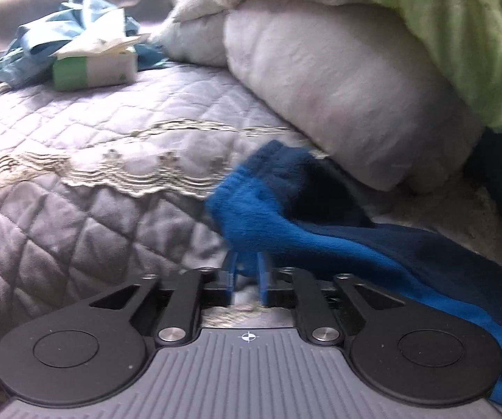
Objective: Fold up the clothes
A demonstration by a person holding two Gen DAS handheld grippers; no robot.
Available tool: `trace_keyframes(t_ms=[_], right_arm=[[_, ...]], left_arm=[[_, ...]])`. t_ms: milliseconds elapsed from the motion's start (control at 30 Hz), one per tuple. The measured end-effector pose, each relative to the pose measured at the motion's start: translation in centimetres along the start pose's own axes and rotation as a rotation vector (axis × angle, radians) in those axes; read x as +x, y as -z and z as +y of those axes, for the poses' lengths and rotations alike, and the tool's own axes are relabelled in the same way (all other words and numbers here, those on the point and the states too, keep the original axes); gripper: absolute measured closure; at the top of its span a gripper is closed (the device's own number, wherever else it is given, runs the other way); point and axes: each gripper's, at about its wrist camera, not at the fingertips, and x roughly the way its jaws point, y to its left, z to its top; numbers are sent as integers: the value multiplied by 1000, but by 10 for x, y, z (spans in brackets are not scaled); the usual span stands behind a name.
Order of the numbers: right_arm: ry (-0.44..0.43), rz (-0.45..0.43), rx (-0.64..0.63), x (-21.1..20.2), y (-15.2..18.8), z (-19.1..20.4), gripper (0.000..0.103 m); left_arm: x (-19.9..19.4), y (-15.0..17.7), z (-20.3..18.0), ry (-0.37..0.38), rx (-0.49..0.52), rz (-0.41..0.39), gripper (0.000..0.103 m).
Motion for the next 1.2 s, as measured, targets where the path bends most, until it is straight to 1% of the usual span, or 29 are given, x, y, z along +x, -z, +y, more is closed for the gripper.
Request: trace_keyframes(t_ms=[33, 167, 267, 367, 467, 600, 733, 833, 933, 1033, 1200], right_arm=[[0, 0, 1, 0, 0, 0, 0], [1, 3, 8, 0, 0, -1, 0], [1, 5, 13, 1, 0, -2, 0], [-2, 6, 13, 1, 0, -3, 0], [-3, 8, 13, 0, 0, -4, 0], [-5, 13, 19, 0, 0, -5, 0], [-1, 15, 12, 0, 0, -4, 0], [-2, 17, 11, 0, 0, -3, 0], [-7, 17, 6, 0, -1, -2, 0], [-8, 19, -3, 0, -1, 0, 0], [-10, 28, -5, 1, -1, 1, 0]], left_arm=[[-3, 1, -5, 23, 6, 0, 60], [-13, 9, -29, 129, 45, 28, 56], [-17, 16, -47, 191, 67, 80, 53], [-22, 24, -64, 251, 82, 135, 52], [-24, 31, -78, 315, 67, 193, 52], [-20, 38, -95, 365, 61, 258, 52], [-24, 44, -111, 396, 113, 255, 52], [-23, 49, -119, 440, 118, 258, 52], [-20, 53, -127, 462, 129, 244, 52], [-14, 57, -137, 472, 142, 232, 52], [1, 59, -152, 452, 163, 216, 52]])
